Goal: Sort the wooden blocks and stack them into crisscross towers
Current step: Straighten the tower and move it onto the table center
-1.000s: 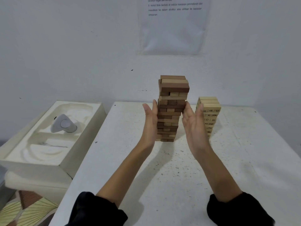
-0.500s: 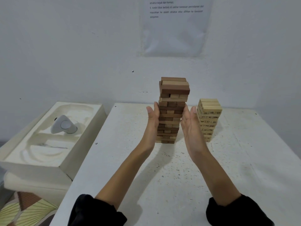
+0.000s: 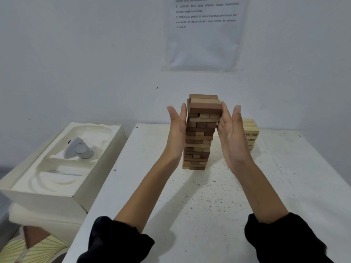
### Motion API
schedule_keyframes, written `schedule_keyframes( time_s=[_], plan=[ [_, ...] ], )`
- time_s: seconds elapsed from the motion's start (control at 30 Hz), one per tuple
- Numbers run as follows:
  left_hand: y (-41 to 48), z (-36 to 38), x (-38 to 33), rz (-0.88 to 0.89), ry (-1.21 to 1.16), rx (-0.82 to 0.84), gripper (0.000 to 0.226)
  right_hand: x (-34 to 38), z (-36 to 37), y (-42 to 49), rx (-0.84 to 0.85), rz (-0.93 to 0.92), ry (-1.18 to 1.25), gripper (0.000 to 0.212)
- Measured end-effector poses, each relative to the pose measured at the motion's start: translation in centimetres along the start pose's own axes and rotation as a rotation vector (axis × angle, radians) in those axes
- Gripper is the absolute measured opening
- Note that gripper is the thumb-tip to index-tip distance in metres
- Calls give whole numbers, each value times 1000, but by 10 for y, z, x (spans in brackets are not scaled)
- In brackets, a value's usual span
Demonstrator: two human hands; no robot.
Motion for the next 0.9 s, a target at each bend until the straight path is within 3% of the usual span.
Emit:
schedule_keyframes(
  time_s=[0.1,0.23,0.37,0.77,0.9],
  plan=[
    [-2,3,-7,62,74,13,76,-1,0,-1,7,21,-28,81],
    [-5,6,-8,46,42,37,81,-4,4,-3,25,35,-60,83],
    [-2,4,-3,8,23,-1,71,-4,5,-4,20,35,-63,91],
    [-7,7,-8,-6,53,-99,53,2,1,-7,9,4,-64,84],
    [-11,14,-13,25,109,-51,51,0,2,-7,29,2,-43,82]
  ],
)
Point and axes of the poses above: each hand's wrist, its own y-axis towards the middle knuckle, its own z-axis out of the palm, x = y × z, the point moved 6 cm from there along y, towards the middle knuckle, and after that the axes turned 1 degree about -x, right-handed, at the moved point
